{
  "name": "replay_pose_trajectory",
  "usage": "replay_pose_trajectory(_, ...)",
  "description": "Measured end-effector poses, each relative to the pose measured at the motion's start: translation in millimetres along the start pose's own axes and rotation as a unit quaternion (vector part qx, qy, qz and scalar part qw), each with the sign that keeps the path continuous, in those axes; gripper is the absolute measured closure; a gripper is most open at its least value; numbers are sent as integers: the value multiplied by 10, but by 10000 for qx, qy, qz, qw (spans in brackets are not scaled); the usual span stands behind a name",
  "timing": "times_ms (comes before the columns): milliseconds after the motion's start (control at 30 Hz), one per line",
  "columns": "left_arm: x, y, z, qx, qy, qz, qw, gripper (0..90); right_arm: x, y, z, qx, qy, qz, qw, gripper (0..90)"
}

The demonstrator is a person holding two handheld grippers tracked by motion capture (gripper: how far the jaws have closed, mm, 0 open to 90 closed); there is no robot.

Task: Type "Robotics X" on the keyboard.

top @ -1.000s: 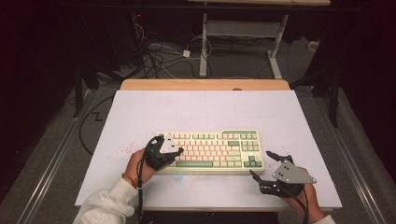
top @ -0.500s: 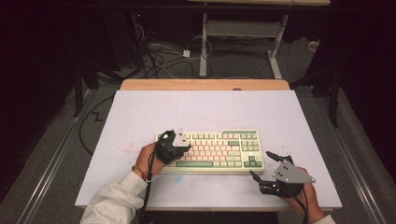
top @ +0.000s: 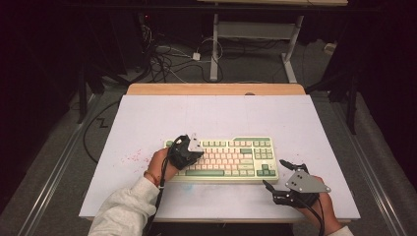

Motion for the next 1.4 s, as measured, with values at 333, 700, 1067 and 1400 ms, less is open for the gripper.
replay_pose_trajectory(333, -24, -4, 51, 119, -88, 51, 9999, 878, 5, -9, 1, 26, 12, -17, 10000, 206)
replay_pose_trajectory(700, -20, 60, -50, -202, 22, 61, 9998, 877, 3, -7, -3, 37, 14, -34, 10000, 208)
replay_pose_trajectory(1067, 10, 63, -156, -423, 177, 40, 9989, 875, -1, -12, -8, 50, 18, -18, 10000, 208)
replay_pose_trajectory(1400, 9, 78, -280, -652, 383, 162, 9970, 803, 4, -12, -12, 42, 27, -22, 10000, 211)
Point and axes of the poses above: each handheld gripper's, and its own axes: z roughly forward along the jaws, y roughly out of its top, x roughly to its left, the point moved 9 cm from there along z, roughly forward along the jaws, and after that the axes turned 6 degrees about z, right-handed, at the moved point
